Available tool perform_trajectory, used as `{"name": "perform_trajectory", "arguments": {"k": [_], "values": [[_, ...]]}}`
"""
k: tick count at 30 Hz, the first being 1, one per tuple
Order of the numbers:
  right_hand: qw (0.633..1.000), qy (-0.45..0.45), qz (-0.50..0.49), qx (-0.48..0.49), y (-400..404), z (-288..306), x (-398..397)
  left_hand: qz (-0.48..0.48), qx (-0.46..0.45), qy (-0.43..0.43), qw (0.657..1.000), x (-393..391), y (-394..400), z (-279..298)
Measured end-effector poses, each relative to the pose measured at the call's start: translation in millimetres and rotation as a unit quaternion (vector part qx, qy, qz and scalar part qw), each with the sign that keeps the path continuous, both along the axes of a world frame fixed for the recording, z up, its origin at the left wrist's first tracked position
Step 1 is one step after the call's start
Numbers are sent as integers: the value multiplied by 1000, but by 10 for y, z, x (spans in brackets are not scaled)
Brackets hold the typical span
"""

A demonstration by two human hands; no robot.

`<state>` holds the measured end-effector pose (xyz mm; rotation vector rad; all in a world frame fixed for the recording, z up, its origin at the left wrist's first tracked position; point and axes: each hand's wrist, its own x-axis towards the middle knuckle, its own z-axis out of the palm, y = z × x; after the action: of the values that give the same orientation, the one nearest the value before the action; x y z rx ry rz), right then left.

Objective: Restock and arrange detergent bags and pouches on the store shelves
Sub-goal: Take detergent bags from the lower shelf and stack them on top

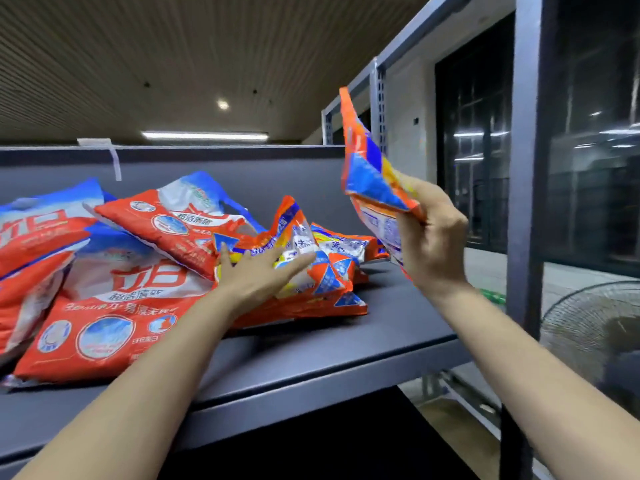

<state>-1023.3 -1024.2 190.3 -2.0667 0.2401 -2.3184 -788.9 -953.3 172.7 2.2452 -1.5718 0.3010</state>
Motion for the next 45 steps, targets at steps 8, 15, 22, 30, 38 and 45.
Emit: {"name": "perform_trajectory", "arguments": {"k": [8, 15, 22, 30, 38, 45], "values": [[857, 431, -268, 84, -619, 137, 930, -24, -77, -110, 991, -71, -2, -24], [861, 433, -78, 254, -750, -32, 1030, 130, -161, -118, 971, -189, -135, -92], [893, 384, -8, 235, -502, -170, 806, 128, -138, -29, 982, -264, -115, -79], [893, 392, -19, 222, -69, -227, 472, 151, -174, -35, 972, -357, 410, -76], [887, 428, 4, 174, 496, -487, 231, 161, -158, -24, 974, -452, 1214, -175], [880, 451, 55, 139, 1117, -654, 216, 181, -127, -3, 975, -337, 2062, -296]]}}
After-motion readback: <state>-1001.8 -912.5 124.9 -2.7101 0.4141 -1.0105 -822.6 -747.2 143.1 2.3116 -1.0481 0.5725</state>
